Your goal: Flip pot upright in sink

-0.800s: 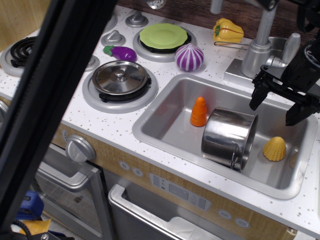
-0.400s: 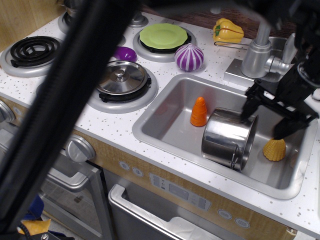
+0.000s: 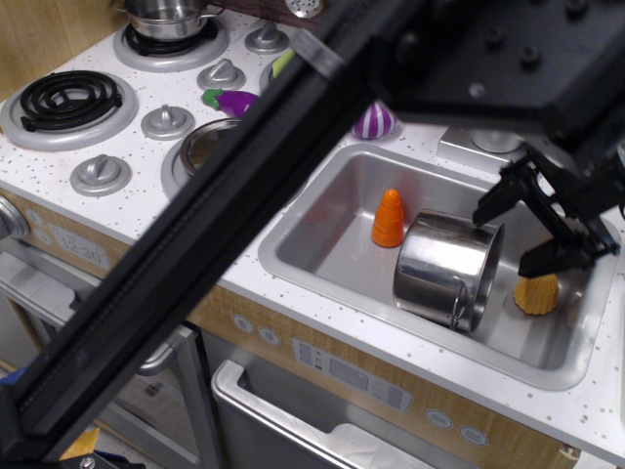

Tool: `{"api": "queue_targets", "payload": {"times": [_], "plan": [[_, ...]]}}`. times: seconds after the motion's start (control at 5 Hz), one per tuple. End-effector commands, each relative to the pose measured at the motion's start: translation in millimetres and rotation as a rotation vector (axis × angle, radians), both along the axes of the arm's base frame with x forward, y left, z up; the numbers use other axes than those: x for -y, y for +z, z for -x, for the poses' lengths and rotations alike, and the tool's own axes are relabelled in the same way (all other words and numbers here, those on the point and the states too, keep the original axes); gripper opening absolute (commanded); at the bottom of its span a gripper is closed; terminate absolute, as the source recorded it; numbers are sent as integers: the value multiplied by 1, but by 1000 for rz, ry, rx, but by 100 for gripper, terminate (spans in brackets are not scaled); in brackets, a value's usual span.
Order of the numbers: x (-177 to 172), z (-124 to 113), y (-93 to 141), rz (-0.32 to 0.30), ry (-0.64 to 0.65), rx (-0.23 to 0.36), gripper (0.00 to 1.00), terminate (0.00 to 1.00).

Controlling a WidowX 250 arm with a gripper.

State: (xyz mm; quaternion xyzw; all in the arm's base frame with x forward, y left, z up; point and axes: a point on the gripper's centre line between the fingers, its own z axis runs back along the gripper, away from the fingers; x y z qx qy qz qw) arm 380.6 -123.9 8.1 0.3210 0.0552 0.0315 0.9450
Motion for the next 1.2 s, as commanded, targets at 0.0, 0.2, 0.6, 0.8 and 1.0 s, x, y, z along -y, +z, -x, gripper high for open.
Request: {"api": "queue_targets", "payload": {"times": [0.0,0.2,0.6,0.8,1.0], "plan": [[-6,1,28,27,-33,66,100,0],[-13,8,29,44,-54,73,100,0],[-30,10,34,68,-98,62,100,0],[-42,10,36,111,-122,90,0,0],[-45,9,35,151,-130,115,0,0]]}}
